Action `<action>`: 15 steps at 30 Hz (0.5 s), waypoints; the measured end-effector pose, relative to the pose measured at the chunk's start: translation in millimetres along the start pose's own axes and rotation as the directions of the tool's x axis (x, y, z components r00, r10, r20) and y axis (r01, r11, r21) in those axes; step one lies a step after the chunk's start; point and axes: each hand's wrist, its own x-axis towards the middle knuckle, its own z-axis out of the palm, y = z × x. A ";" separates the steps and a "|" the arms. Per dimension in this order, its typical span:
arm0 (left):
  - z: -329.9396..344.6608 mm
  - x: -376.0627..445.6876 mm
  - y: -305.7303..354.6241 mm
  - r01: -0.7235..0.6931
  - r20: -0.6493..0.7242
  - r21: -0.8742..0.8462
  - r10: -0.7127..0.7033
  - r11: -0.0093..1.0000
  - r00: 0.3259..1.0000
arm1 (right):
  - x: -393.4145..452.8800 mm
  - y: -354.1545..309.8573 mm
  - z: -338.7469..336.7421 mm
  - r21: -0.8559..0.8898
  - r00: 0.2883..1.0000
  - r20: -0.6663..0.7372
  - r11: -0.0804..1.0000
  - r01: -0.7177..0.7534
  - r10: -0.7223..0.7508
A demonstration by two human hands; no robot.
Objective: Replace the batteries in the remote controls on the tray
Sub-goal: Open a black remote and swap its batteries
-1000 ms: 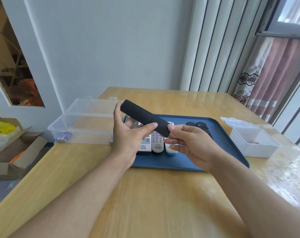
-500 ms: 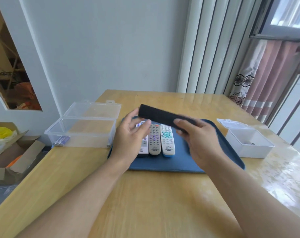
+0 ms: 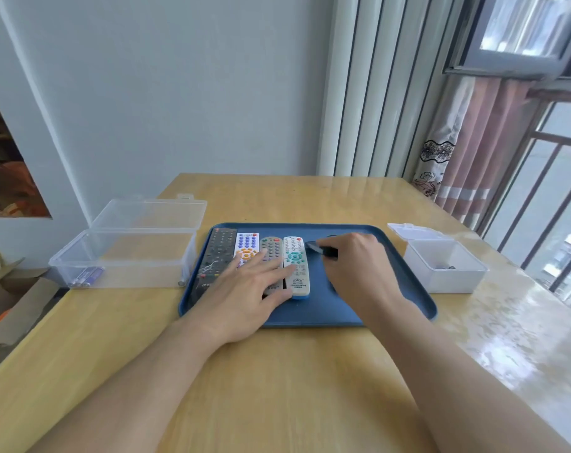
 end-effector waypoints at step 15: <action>4.6 1.3 0.4 0.010 -0.013 -0.034 -0.010 0.999 1.000 | -13.0 -5.6 -3.8 -0.360 0.874 0.481 0.893 0.270 -0.070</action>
